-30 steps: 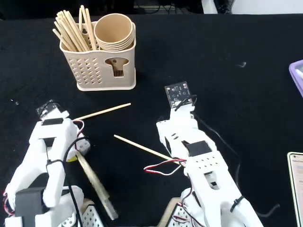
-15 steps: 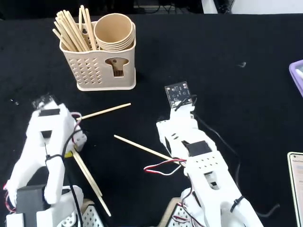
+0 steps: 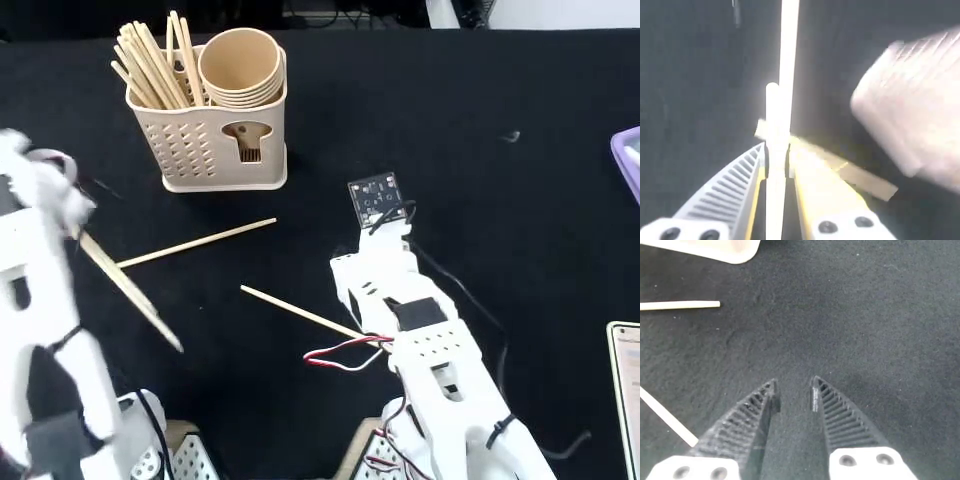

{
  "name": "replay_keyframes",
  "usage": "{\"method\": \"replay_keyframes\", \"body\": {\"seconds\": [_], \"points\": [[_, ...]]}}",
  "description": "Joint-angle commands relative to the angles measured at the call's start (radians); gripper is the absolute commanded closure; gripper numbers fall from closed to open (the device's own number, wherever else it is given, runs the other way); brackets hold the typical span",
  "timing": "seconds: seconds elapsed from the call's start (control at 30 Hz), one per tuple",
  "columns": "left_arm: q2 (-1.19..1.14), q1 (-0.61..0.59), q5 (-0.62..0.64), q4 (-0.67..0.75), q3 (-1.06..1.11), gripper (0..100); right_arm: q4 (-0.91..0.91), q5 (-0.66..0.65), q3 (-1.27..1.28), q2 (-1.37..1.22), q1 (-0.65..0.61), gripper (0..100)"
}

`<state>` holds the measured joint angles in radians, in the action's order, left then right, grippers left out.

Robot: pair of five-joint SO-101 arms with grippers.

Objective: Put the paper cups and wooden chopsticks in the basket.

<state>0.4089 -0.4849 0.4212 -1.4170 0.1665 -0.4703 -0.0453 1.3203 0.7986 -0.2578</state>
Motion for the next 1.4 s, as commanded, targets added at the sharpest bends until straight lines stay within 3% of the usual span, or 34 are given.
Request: {"method": "replay_keyframes", "body": {"seconds": [0.0,0.1,0.23,0.37,0.53,0.7,0.83,1.27,1.37], "points": [[0.137,-0.035,0.034,0.163,-0.216,97,0.018,-0.002,-0.004,0.042,0.009,89.3],[0.180,-0.033,0.057,0.321,-0.268,97,0.015,-0.002,-0.002,0.041,0.012,89.3],[0.186,-0.030,0.060,0.637,-0.285,97,0.015,-0.002,-0.002,0.036,0.011,89.3],[0.183,0.082,0.055,0.895,-0.275,97,0.015,-0.002,-0.002,0.036,0.012,89.3],[0.118,0.248,0.038,1.051,-0.308,97,0.015,-0.002,-0.002,0.039,0.009,89.3],[-0.017,0.371,-0.192,1.051,-0.335,97,0.015,-0.002,-0.002,0.039,0.009,89.3],[-0.106,0.407,-0.293,1.046,-0.329,97,0.015,-0.002,-0.002,0.041,0.011,89.3],[-0.241,0.400,-0.336,0.908,-0.329,97,0.015,-0.002,-0.002,0.041,0.009,89.3],[-0.236,0.398,-0.330,0.878,-0.331,90,0.015,-0.002,-0.002,0.041,0.009,89.3]]}}
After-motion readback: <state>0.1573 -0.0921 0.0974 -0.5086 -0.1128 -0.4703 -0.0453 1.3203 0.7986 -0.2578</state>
